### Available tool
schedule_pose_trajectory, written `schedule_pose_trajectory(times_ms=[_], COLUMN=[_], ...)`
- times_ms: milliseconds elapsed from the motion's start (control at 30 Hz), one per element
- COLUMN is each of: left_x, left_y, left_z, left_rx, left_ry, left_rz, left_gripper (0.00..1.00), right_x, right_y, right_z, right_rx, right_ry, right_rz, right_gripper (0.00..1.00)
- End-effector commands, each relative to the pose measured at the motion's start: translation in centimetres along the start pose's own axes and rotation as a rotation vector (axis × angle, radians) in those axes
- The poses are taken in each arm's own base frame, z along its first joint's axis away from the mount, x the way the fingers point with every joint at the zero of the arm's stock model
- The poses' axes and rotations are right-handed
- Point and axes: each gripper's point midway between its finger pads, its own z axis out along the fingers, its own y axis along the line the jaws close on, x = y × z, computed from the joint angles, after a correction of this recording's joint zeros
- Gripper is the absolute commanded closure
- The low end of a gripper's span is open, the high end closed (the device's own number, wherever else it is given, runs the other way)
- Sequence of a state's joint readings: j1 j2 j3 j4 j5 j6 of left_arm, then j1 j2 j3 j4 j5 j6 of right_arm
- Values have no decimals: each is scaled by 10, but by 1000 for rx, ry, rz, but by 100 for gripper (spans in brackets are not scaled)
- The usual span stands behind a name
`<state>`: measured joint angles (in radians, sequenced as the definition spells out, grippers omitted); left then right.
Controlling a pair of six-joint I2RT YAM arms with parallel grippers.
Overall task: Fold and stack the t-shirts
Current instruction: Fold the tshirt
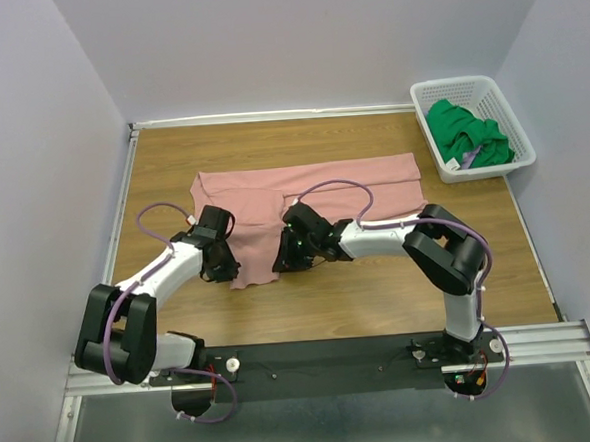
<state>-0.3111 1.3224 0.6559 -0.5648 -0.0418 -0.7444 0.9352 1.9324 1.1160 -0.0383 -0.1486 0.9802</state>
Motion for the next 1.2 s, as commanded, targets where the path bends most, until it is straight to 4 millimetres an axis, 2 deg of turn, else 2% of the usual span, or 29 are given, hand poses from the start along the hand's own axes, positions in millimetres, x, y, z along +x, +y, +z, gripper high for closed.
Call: schedule_pose_trajectory(times_ms=[0, 33, 67, 100, 133, 200, 300, 333, 400, 433, 500, 533, 567, 600, 633, 700, 733, 767, 800, 833, 900, 933, 1100, 1167], left_x=[4, 3, 1, -1, -5, -13, -30, -41, -53, -67, -83, -99, -105, -112, -123, -137, -148, -156, -162, -175, -186, -196, -219, -230], left_y=[2, 2, 3, 2, 3, 0, -10, -18, -21, -29, -35, -44, -47, -51, -57, -60, -66, -68, -70, -77, -78, -83, -83, -79], left_z=[4, 3, 2, -1, -3, -10, -23, -31, -37, -46, -50, -57, -55, -55, -59, -52, -55, -48, -47, -50, -40, -43, -27, -24], left_rx=[-19, -19, -25, -23, -30, -21, 0, 16, 7, 20, 10, 35, 31, 39, 52, 39, 46, 39, 37, 48, 37, 49, 42, 35], left_ry=[4, -3, -10, -22, -38, -66, -118, -146, -175, -207, -246, -288, -291, -300, -322, -331, -355, -362, -375, -411, -412, -437, -456, -475], left_rz=[-2, -2, -3, -3, -4, -3, 0, 0, 17, 19, 39, 37, 51, 46, 57, 68, 69, 70, 77, 86, 86, 83, 83, 73], left_gripper=[86, 91, 95, 100, 100, 100, 100, 100, 100, 100, 100, 100, 100, 100, 100, 100, 100, 100, 100, 100, 100, 100, 100, 100], right_x=[5, 6, 4, 3, -1, -6, -17, -23, -38, -50, -69, -84, -96, -99, -116, -130, -140, -145, -149, -162, -171, -179, -192, -194], right_y=[-1, -1, 0, 1, 3, 7, 20, 23, 33, 32, 39, 35, 36, 29, 30, 27, 22, 16, 16, 14, 12, 12, 15, 9], right_z=[7, 7, 6, 4, 2, -1, -7, -9, -15, -17, -22, -24, -24, -22, -25, -23, -24, -18, -17, -18, -16, -12, 4, 14], right_rx=[11, 12, 10, 9, 6, 4, -17, -20, -31, -32, -51, -45, -52, -42, -53, -57, -56, -49, -54, -57, -59, -64, -85, -76], right_ry=[20, 19, 13, 7, -8, -28, -57, -72, -100, -117, -143, -160, -173, -169, -190, -196, -203, -199, -197, -213, -221, -224, -216, -207], right_rz=[0, -1, -2, -8, -15, -26, -38, -42, -53, -42, -50, -45, -43, -39, -31, -43, -35, -50, -53, -64, -76, -83, -142, -154], right_gripper=[74, 74, 82, 87, 93, 99, 99, 99, 99, 99, 99, 99, 99, 99, 100, 99, 99, 99, 99, 99, 99, 99, 99, 98])
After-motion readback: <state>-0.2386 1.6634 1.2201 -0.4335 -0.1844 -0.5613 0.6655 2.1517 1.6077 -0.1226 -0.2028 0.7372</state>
